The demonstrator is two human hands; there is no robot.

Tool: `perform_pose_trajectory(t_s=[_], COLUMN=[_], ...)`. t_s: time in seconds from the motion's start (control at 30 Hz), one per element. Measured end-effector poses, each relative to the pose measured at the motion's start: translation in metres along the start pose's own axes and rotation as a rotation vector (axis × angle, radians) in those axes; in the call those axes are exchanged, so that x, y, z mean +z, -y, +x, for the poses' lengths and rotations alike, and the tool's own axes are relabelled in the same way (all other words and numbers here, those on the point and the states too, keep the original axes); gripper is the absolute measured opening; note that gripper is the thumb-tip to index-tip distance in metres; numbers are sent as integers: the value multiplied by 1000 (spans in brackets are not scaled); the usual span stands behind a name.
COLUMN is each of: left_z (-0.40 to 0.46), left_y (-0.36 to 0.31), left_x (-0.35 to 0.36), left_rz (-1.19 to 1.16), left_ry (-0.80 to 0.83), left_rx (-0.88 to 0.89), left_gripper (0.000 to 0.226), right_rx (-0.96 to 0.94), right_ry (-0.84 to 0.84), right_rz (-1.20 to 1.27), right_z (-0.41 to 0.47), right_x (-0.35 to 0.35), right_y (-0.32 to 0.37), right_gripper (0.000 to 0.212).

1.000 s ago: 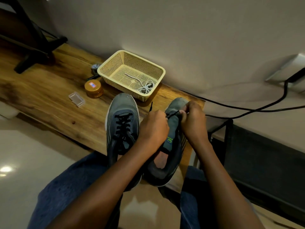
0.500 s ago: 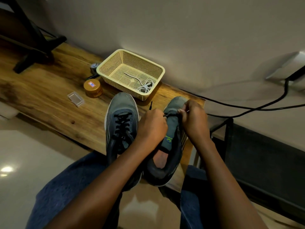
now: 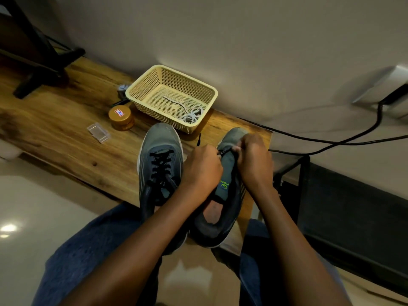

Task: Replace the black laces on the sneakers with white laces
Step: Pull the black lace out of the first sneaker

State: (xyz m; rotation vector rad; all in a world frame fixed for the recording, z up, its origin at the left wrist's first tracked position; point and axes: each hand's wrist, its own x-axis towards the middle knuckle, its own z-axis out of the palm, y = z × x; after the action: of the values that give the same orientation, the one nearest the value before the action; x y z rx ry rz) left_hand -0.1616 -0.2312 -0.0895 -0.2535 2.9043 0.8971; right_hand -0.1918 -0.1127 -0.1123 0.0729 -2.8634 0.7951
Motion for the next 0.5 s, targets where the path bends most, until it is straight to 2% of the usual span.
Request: perform_pose_trajectory(t_s=[0.07,0.13,0.2,0.3,0.5], left_z=[0,0,1,0,-1], left_y=[0,1,2,2,0], left_x=[1,1,2,1,0], left_rz=[-17,-15,-6,5,10], left_ry=[-3,1,1,6,11], left_rx=[-1,-3,-9,-9,-8], left_gripper=[22,22,23,21,20], right_rx=[172,232,164,-1,-76], right_ry=[-101,-121,-34,139,135], right_rz=[159,215,201,90,-106], right_z=[3,6,6,3,2], right_x=[-3,-4,-2,2,4], right_y=[-2,-7,-7,-4,1], right_gripper=[9,8,9,23,16])
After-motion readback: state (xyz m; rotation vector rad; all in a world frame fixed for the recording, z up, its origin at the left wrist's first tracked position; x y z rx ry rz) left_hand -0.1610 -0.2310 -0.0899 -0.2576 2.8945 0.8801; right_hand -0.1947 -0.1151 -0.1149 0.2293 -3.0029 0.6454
